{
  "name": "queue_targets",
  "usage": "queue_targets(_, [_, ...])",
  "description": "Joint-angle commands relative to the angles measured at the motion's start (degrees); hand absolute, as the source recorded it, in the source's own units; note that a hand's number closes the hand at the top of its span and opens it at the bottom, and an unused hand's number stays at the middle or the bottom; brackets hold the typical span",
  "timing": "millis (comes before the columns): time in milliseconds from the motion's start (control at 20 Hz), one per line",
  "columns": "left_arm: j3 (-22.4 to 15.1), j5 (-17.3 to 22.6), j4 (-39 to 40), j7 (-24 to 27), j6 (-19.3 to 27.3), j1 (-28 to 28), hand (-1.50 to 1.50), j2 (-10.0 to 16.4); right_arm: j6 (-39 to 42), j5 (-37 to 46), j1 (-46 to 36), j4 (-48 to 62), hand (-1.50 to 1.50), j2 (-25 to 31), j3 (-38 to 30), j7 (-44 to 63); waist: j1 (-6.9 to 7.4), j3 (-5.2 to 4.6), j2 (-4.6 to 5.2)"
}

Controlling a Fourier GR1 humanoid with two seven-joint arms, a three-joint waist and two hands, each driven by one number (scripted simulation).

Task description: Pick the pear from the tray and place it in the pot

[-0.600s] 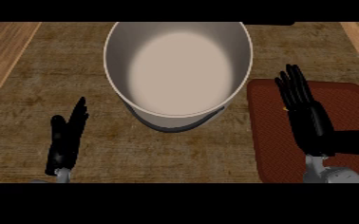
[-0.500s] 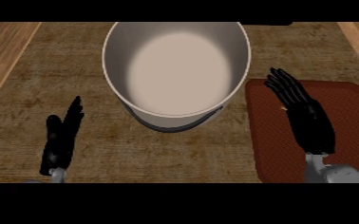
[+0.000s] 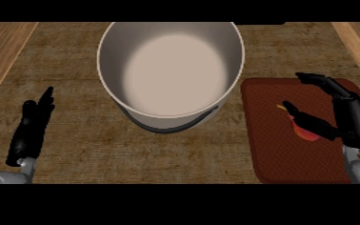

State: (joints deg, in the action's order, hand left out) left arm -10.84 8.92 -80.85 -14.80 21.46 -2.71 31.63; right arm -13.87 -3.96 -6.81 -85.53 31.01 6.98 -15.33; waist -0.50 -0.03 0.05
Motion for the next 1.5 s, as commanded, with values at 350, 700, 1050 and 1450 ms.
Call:
queue_targets(350, [2.5,-0.2,2.0,-3.6,-3.7,-2.3,0.0,-0.2,1.0,11.9,8.1,-7.1,-1.5,9.9,-1.4,2.0,0.14,-0.05,-0.08])
queue_targets(700, [1.3,-2.1,0.0,-3.7,-2.5,-0.8,0.0,-0.8,12.1,17.8,7.9,-19.2,-1.5,24.5,-0.2,26.1,0.37,-0.25,-0.26])
queue_targets(1050, [2.8,-2.1,0.8,-6.1,-4.9,-4.0,0.0,0.9,28.0,13.7,5.9,-27.7,-1.5,29.1,5.2,43.2,0.76,-0.15,-0.06])
queue_targets(1450, [6.0,-3.9,3.7,-3.8,-6.4,-4.0,0.0,-2.1,36.4,15.1,0.6,-22.1,-1.5,22.3,4.6,47.8,0.62,0.01,0.0])
